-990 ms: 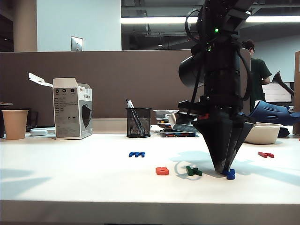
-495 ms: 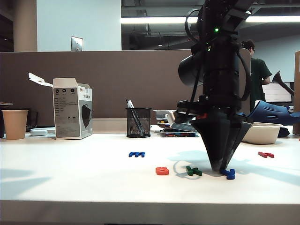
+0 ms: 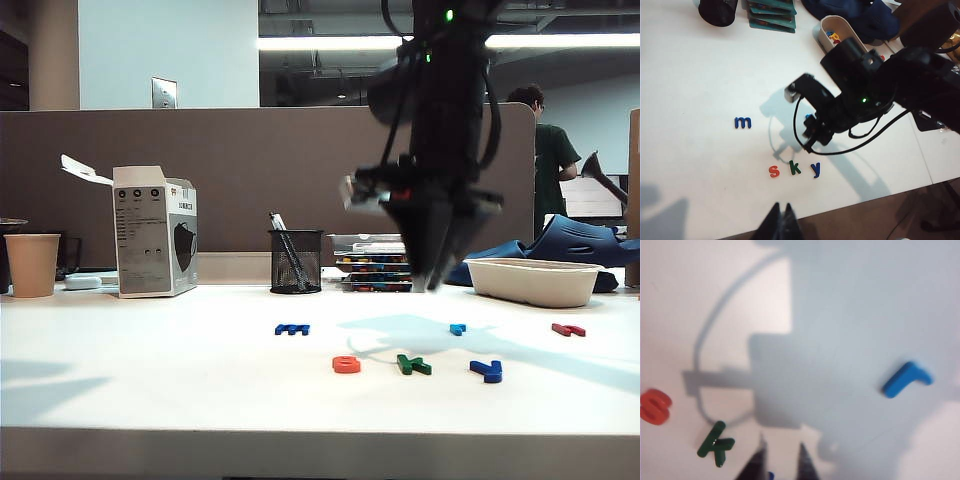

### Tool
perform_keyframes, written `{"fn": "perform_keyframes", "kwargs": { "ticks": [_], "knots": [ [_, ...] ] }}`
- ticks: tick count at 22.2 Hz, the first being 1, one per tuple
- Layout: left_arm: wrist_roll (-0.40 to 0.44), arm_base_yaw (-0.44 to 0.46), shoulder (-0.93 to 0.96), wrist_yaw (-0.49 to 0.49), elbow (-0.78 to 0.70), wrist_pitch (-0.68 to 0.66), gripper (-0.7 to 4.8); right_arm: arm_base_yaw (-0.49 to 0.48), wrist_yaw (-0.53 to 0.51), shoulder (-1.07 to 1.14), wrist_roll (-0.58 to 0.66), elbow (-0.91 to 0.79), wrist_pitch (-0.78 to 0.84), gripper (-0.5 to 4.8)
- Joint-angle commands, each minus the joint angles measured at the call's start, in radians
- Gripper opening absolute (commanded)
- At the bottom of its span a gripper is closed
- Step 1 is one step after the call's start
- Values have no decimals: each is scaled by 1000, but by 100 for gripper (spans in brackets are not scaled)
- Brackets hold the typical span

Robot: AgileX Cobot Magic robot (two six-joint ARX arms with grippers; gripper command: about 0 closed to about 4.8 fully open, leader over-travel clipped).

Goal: Select the appropriate letters from the row of letter magnets placed on the table to arrange into the word "sky".

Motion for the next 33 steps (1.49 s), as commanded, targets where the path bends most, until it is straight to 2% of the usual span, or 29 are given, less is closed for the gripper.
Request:
{"fn": "perform_keyframes", "kwargs": {
  "ticks": [1,4,11,20,23,26,28,30,32,33],
  "knots": [
    [4,2,-2,0,2,10,-5,-2,114,-53,-26,88,0,-1],
    [4,2,-2,0,2,13,-5,-26,197,-131,-65,164,5,-6],
    [4,2,-2,0,2,20,-5,-182,207,-412,-83,169,58,-6],
    [4,2,-2,0,2,20,-5,-351,122,-664,-113,120,80,-6],
    [13,2,-2,0,2,20,-5,-436,63,-791,-113,-35,142,-6],
    [124,2,1,0,1,53,-5,-502,18,-916,-113,-207,221,-6],
    [236,3,11,-12,1,135,-5,-551,-32,-1007,-98,-336,285,-6],
    [383,12,23,-78,2,269,-5,-596,-62,-1098,-93,-465,347,-6],
    [460,58,23,-73,5,338,-5,-624,-61,-1149,-93,-535,371,-6],
    [506,130,23,-56,11,378,-5,-647,-62,-1188,-93,-587,393,-6]
  ]
}}
